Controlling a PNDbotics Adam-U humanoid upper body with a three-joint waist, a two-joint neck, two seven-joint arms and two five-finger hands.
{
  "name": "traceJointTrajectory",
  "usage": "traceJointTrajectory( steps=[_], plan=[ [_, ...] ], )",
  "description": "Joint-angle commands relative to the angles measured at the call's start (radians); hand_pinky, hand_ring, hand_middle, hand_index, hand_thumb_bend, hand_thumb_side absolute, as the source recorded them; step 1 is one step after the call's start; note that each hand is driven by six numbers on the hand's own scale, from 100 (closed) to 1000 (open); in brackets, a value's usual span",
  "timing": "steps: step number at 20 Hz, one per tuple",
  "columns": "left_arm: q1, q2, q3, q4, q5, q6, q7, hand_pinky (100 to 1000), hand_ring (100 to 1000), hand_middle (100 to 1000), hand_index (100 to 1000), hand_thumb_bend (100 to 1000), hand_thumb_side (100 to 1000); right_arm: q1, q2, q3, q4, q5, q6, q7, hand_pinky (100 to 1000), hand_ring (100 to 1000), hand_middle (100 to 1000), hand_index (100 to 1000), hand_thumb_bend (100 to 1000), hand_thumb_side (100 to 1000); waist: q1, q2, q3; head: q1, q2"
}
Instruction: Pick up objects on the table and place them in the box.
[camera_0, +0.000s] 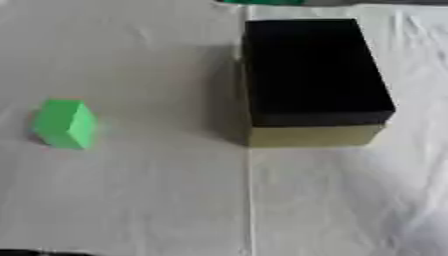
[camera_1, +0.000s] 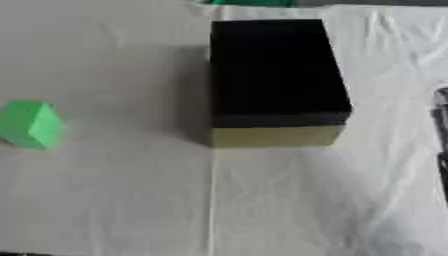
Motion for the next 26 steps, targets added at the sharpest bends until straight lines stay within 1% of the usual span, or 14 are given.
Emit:
traceJointTrajectory(
  steps=[1,14,17,19,21,24,26],
  plan=[
    [-0.008,0.027,0.013,-0.016,-0.006,-0.001,-0.006,663,659,724,793,547,853,-0.003,-0.019,-0.014,-0.02,0.009,0.001,-0.007,862,795,815,814,100,1000,-0.001,-0.019,-0.001,-0.012,-0.008],
    [-0.004,0.054,0.013,-0.016,-0.017,0.008,-0.014,664,658,725,794,546,856,0.003,-0.017,-0.017,-0.02,0.013,0.0,-0.012,862,796,815,814,100,1000,-0.011,-0.019,0.004,-0.016,-0.013],
    [0.0,0.074,0.011,-0.016,-0.027,0.015,-0.017,665,657,726,795,549,859,0.003,-0.018,-0.017,-0.02,0.014,0.0,-0.012,862,796,815,814,100,1000,-0.01,-0.019,0.005,-0.018,-0.012],
    [0.013,0.107,0.01,-0.016,-0.042,0.032,-0.022,667,656,728,797,550,866,0.004,-0.022,-0.017,-0.02,0.015,0.0,-0.012,862,796,815,814,100,1000,-0.009,-0.019,0.006,-0.019,-0.01],
    [0.034,0.16,0.007,-0.016,-0.067,0.06,-0.034,670,656,731,802,550,876,0.007,-0.027,-0.017,-0.02,0.017,0.0,-0.013,862,796,815,814,100,1000,-0.007,-0.02,0.007,-0.022,-0.008],
    [0.072,0.267,0.005,-0.016,-0.12,0.112,-0.058,675,661,735,809,552,884,0.016,-0.037,-0.019,-0.02,0.022,0.001,-0.015,862,796,815,814,100,1000,-0.004,-0.021,0.012,-0.031,-0.003],
    [0.09,0.328,0.003,-0.016,-0.128,0.139,-0.071,678,663,738,813,557,892,0.022,-0.043,-0.02,-0.02,0.025,0.002,-0.017,862,796,815,814,100,1000,-0.002,-0.023,0.015,-0.038,-0.001]
  ],
)
